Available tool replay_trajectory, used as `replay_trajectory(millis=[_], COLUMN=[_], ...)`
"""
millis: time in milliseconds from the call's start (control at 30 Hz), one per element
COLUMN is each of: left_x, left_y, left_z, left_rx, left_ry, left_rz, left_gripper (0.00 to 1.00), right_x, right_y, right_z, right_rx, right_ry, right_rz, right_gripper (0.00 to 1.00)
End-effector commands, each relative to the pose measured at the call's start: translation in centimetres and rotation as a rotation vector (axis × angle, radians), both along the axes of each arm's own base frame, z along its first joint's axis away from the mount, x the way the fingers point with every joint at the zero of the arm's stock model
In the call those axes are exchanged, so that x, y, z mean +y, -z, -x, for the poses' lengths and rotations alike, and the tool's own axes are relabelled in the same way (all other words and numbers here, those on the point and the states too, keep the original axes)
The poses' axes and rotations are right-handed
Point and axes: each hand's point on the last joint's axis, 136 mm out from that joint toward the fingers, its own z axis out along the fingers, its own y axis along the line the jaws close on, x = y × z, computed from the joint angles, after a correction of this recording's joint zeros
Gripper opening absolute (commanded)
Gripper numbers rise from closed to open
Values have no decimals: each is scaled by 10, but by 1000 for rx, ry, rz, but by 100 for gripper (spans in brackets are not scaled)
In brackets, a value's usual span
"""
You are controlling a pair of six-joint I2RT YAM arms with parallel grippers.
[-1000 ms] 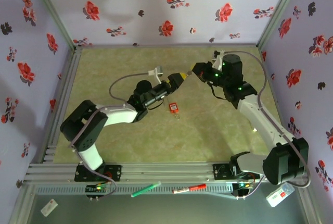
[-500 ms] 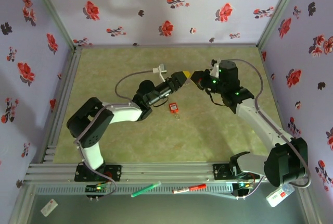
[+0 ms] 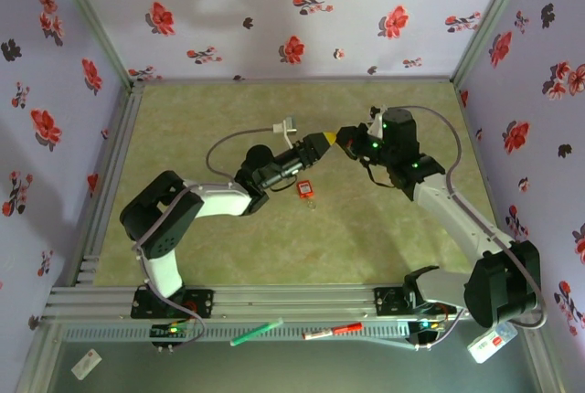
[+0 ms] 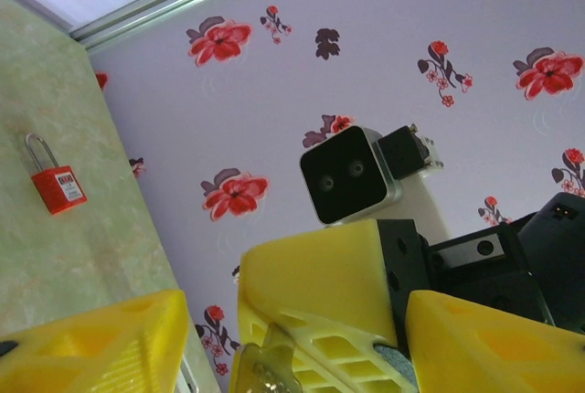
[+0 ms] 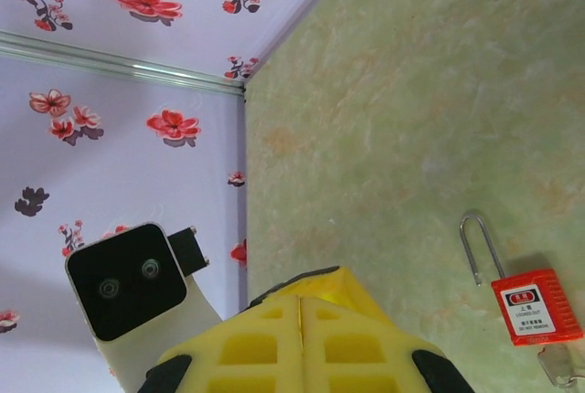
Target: Unlock with the key
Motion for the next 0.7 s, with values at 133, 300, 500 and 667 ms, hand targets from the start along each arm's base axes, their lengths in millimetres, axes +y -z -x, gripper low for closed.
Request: replay_trajectory(millis=[133, 300, 500, 667], left_x=[3, 2, 1, 4], left_y=[-6, -3, -2, -3], left_z=[25, 25, 21, 14], left_rx=[-7, 1, 1, 0], left_ry=[65, 73, 67, 51], left_rz=[25, 21, 22, 23], left_gripper=[61, 52, 47, 43], right_x=[1, 3, 6, 7], right_y=[-3, -3, -3, 0], right_z=[-6, -8, -5, -2], right_rx=[-27, -26, -27, -23], right_ry=[18, 16, 3, -2], right_rz=[-5, -12, -19, -19], right_gripper=[0, 0, 0, 0])
